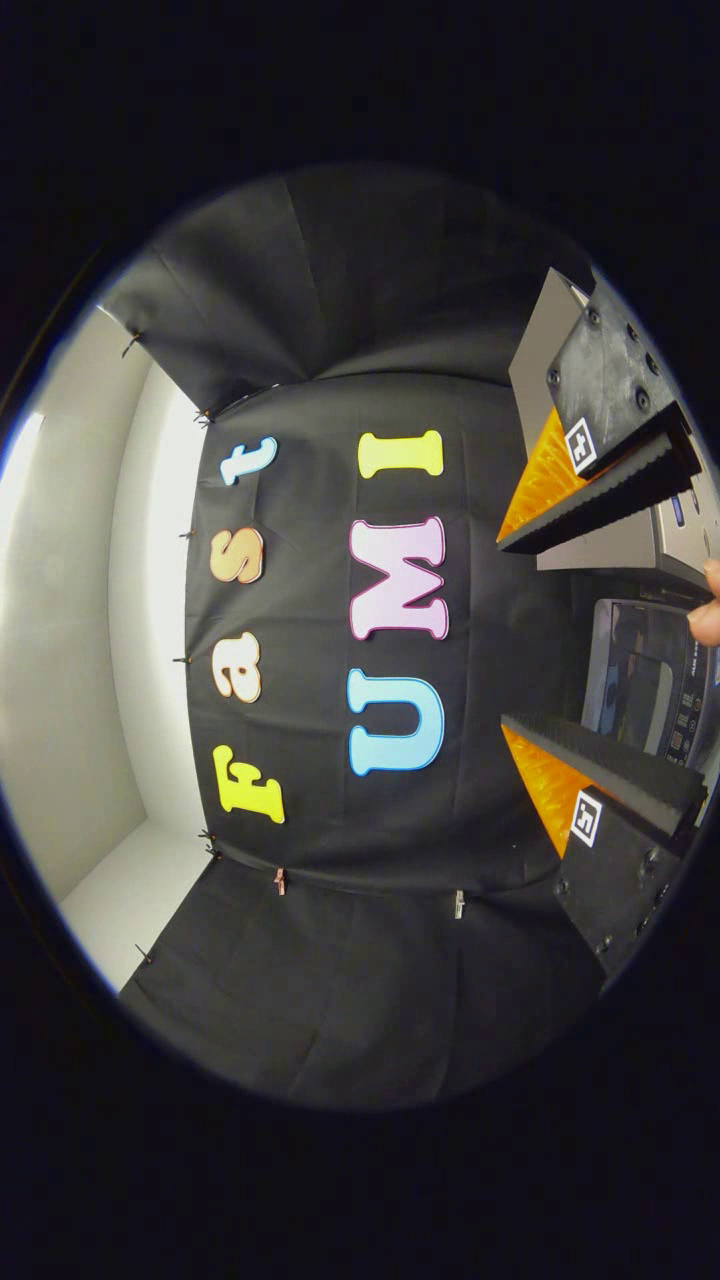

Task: Put the clothes into the washing machine and then close the washing machine lid.

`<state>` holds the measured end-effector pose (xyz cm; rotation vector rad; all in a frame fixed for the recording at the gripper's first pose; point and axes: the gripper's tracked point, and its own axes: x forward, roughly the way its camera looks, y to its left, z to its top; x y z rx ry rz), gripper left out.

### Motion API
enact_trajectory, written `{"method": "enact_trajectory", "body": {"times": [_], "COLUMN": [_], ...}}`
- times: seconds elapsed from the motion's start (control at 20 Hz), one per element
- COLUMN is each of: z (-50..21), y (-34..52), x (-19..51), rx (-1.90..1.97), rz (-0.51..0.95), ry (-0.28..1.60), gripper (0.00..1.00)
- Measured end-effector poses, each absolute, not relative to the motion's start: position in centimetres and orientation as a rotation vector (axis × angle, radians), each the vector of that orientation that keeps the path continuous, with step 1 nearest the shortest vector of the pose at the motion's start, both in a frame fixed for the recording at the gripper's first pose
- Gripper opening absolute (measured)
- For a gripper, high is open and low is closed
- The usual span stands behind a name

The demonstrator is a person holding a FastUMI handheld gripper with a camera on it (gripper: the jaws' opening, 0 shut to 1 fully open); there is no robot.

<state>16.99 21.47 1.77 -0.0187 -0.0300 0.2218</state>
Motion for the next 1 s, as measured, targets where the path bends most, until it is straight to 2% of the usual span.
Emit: {"method": "enact_trajectory", "body": {"times": [1.0], "z": [1.80], "y": [21.84], "x": [16.88], "rx": [-0.022], "rz": [0.221], "ry": [-0.034], "gripper": [0.99]}}
